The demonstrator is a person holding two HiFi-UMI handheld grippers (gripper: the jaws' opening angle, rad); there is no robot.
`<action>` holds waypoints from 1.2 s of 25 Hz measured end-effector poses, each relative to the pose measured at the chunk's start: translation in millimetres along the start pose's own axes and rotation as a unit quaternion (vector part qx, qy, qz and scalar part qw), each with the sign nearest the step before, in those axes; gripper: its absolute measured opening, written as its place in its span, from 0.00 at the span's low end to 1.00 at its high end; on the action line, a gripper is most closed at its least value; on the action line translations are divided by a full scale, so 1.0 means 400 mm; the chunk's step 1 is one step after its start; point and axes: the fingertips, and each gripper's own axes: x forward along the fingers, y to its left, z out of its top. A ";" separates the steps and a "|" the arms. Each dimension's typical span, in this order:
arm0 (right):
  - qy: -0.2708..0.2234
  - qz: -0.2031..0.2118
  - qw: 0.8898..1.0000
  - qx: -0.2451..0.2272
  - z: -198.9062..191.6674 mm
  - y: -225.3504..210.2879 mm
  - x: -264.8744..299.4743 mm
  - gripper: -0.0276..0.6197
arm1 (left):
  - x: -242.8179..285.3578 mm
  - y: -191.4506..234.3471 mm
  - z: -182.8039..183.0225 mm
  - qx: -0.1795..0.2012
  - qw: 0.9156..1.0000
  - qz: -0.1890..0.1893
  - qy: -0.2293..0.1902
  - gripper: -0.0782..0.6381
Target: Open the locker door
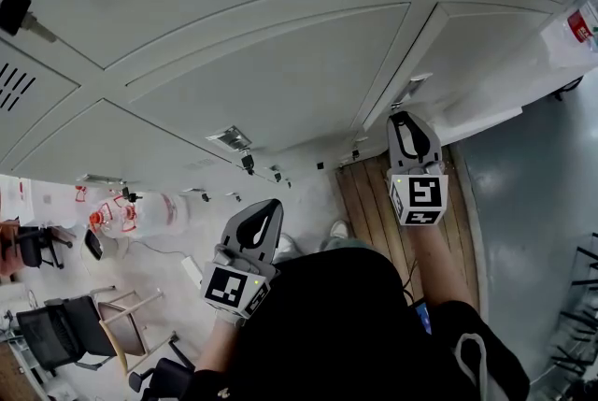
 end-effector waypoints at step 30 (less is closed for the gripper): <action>0.015 -0.057 0.997 0.054 -0.069 -0.098 -0.273 0.21 | 0.116 -0.133 -0.023 0.013 0.986 -0.168 0.023 0.14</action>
